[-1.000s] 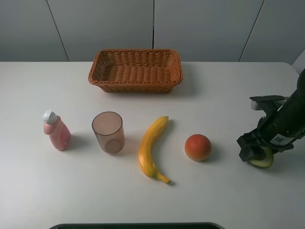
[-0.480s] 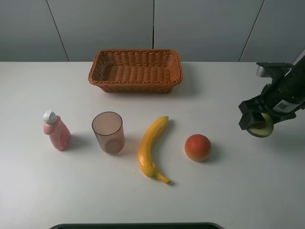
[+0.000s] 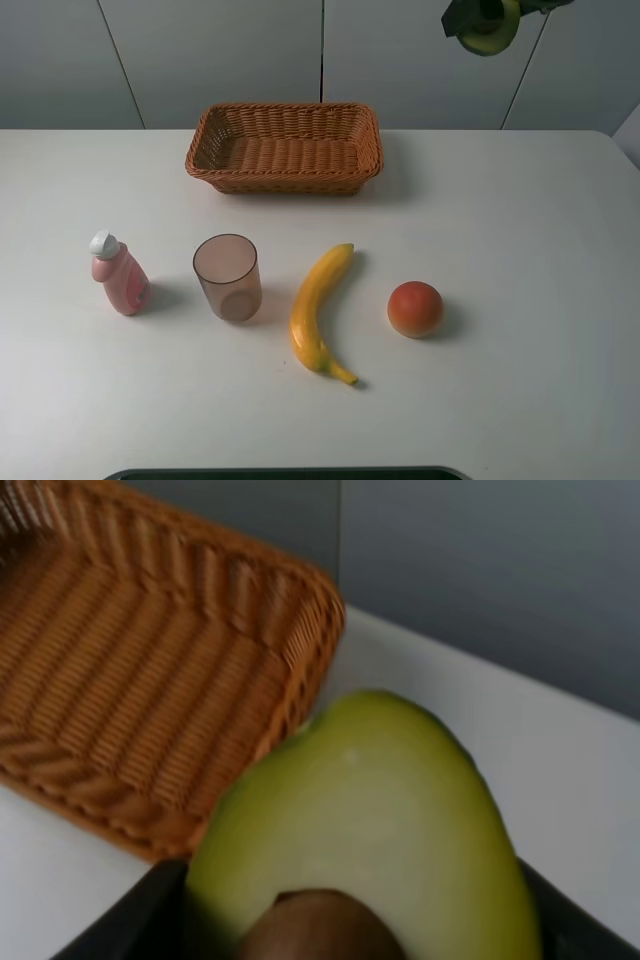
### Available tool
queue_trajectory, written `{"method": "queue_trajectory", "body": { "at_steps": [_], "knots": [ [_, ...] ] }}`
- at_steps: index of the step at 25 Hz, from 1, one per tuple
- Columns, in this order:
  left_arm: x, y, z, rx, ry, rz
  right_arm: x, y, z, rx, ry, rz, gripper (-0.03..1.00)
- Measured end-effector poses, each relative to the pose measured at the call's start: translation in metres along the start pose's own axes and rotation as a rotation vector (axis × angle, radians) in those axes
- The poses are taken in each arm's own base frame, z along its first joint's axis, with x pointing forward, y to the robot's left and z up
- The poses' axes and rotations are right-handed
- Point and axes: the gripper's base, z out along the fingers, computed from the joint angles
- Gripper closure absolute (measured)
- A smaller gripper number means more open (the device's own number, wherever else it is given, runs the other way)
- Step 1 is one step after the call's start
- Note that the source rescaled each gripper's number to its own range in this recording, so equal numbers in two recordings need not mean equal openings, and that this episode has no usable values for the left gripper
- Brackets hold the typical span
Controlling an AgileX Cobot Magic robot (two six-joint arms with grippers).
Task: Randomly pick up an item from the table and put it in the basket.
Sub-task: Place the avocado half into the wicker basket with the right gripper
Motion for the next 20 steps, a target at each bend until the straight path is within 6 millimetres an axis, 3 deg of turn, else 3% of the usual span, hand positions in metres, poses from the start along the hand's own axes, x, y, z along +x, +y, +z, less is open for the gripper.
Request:
{"method": "queue_trajectory", "body": {
  "at_steps": [2,6,10,14,20],
  "knots": [
    [0.000,0.000,0.000,0.000,0.000,0.000,-0.012,0.012,0.013,-0.024,-0.042,-0.016,0.96],
    [0.000,0.000,0.000,0.000,0.000,0.000,-0.012,0.035,0.066,-0.057,-0.068,-0.031,0.96],
    [0.000,0.000,0.000,0.000,0.000,0.000,0.005,0.055,0.126,-0.085,-0.035,-0.014,0.96],
    [0.000,0.000,0.000,0.000,0.000,0.000,0.025,0.070,0.172,-0.096,-0.006,-0.005,0.96],
    [0.000,0.000,0.000,0.000,0.000,-0.002,0.047,0.080,0.207,-0.092,0.019,-0.016,0.96]
  ]
}}
